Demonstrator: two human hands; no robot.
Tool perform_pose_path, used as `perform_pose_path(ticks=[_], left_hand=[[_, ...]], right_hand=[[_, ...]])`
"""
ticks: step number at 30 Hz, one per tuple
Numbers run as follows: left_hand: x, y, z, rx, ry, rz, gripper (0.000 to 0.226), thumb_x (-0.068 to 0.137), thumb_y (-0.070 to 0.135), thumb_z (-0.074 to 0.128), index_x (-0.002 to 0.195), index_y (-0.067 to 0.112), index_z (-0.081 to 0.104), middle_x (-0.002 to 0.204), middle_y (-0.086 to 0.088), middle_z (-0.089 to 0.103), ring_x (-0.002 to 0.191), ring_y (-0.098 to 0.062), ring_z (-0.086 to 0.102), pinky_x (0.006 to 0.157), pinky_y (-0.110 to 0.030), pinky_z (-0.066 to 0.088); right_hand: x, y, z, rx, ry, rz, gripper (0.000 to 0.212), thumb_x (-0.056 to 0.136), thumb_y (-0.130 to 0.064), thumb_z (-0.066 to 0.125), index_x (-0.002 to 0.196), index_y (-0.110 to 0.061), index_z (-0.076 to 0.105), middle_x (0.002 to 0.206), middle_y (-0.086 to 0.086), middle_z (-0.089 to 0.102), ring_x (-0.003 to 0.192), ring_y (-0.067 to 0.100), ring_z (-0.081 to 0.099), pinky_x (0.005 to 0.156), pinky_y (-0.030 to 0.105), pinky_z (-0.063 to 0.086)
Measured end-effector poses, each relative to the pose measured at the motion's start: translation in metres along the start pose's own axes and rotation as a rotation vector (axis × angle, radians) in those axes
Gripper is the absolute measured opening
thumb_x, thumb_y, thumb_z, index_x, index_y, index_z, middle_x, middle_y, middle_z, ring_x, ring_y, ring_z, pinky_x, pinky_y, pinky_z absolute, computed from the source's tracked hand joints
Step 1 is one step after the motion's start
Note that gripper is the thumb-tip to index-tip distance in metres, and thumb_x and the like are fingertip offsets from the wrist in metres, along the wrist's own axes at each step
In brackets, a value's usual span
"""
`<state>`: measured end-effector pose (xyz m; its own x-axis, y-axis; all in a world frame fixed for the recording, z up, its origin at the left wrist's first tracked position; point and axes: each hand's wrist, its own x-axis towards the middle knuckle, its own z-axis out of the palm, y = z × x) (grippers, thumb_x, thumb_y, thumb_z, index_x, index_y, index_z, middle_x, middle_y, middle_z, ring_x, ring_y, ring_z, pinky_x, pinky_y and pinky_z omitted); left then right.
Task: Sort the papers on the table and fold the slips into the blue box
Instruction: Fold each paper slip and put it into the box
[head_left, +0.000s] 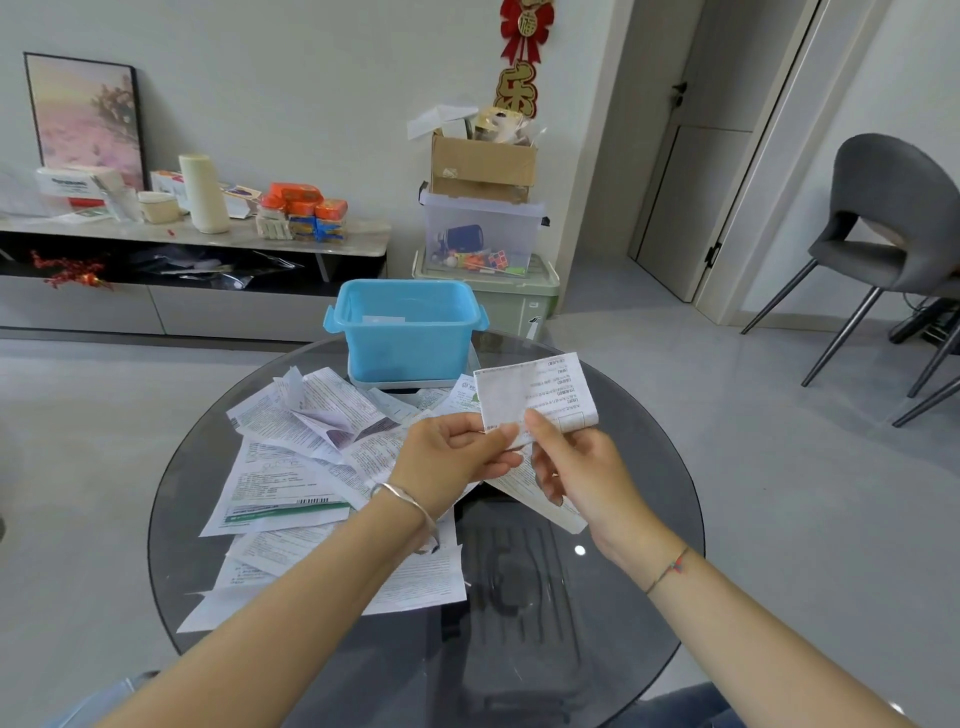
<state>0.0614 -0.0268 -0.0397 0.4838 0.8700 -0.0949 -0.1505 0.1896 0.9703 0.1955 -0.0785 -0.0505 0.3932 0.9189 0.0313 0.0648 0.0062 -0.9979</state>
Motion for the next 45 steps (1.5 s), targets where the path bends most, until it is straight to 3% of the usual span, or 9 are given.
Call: perform_pose_path(ticks=[5,12,16,20,23,26,30,36,45], left_hand=[[0.001,-0.002,0.001,-0.028,0.004,-0.092,0.007,0.086,0.011,0.067,0.085,0.004,0.068,0.063,-0.002,0.070,0.057,-0.005,0.067,0.060,-0.011,0.054],[0.000,0.001,-0.001,-0.009,-0.042,-0.092,0.007,0.089,0.010,0.064,0.086,0.005,0.068,0.064,-0.001,0.070,0.058,-0.005,0.067,0.060,-0.011,0.053],[0.001,0.004,-0.005,0.008,-0.056,-0.079,0.007,0.089,0.010,0.064,0.090,0.004,0.068,0.066,-0.001,0.071,0.057,-0.004,0.066,0.059,-0.010,0.053],[0.004,0.006,-0.012,0.044,-0.015,-0.068,0.009,0.088,0.011,0.065,0.092,0.004,0.069,0.067,-0.001,0.072,0.056,-0.004,0.066,0.058,-0.011,0.053],[0.007,0.008,-0.021,0.047,-0.004,-0.070,0.011,0.088,0.011,0.065,0.096,0.004,0.069,0.071,-0.002,0.072,0.058,-0.004,0.066,0.059,-0.011,0.053],[0.008,0.008,-0.022,0.106,-0.065,-0.069,0.007,0.089,0.010,0.064,0.094,0.009,0.068,0.077,-0.004,0.072,0.061,-0.005,0.066,0.059,-0.013,0.053],[0.006,0.004,-0.012,0.119,-0.103,-0.052,0.011,0.089,0.010,0.064,0.100,0.009,0.067,0.082,-0.005,0.071,0.063,-0.006,0.067,0.061,-0.017,0.055],[0.004,-0.013,0.001,-0.102,0.018,-0.054,0.012,0.080,0.010,0.074,0.091,0.011,0.072,0.089,-0.006,0.075,0.073,-0.008,0.070,0.067,-0.016,0.055],[0.007,-0.004,-0.013,-0.103,-0.161,0.005,0.021,0.095,0.009,0.053,0.112,0.006,0.065,0.104,-0.011,0.072,0.096,-0.014,0.070,0.080,-0.016,0.054]], right_hand=[[0.002,0.007,0.005,-0.081,0.036,-0.076,0.038,0.093,-0.028,0.059,0.060,-0.012,0.051,0.047,-0.003,0.038,0.043,0.008,0.029,0.042,0.016,0.026],[0.000,0.008,0.008,-0.033,0.020,-0.042,0.029,0.093,-0.025,0.059,0.067,-0.012,0.057,0.043,-0.009,0.037,0.038,0.002,0.029,0.042,0.014,0.027],[0.007,-0.001,-0.007,0.015,0.083,-0.056,0.031,0.091,-0.027,0.062,0.066,-0.009,0.059,0.050,0.000,0.041,0.050,0.013,0.035,0.051,0.024,0.032],[0.016,-0.006,-0.028,0.059,0.218,-0.054,0.047,0.094,-0.025,0.058,0.055,-0.016,0.033,0.045,-0.007,0.026,0.042,0.009,0.020,0.045,0.023,0.020],[0.020,-0.011,-0.041,0.013,0.227,-0.058,0.044,0.097,-0.033,0.051,0.060,-0.015,0.035,0.050,0.000,0.034,0.042,0.011,0.026,0.046,0.025,0.023],[0.016,-0.012,-0.032,-0.103,0.023,0.012,0.040,0.097,-0.046,0.042,0.082,-0.012,0.056,0.059,0.005,0.051,0.044,0.013,0.039,0.044,0.023,0.029],[0.003,-0.009,-0.009,-0.143,-0.063,-0.096,0.021,0.099,-0.025,0.047,0.105,-0.009,0.059,0.047,-0.006,0.043,0.041,0.006,0.034,0.042,0.017,0.029],[-0.007,-0.007,0.010,-0.033,0.017,-0.144,0.017,0.100,-0.017,0.045,0.110,-0.007,0.056,0.046,-0.017,0.050,0.040,0.003,0.035,0.040,0.015,0.030],[-0.006,-0.007,-0.004,0.047,0.066,-0.164,0.022,0.098,-0.018,0.049,0.107,0.001,0.055,0.046,-0.006,0.041,0.040,0.005,0.030,0.041,0.019,0.026]])
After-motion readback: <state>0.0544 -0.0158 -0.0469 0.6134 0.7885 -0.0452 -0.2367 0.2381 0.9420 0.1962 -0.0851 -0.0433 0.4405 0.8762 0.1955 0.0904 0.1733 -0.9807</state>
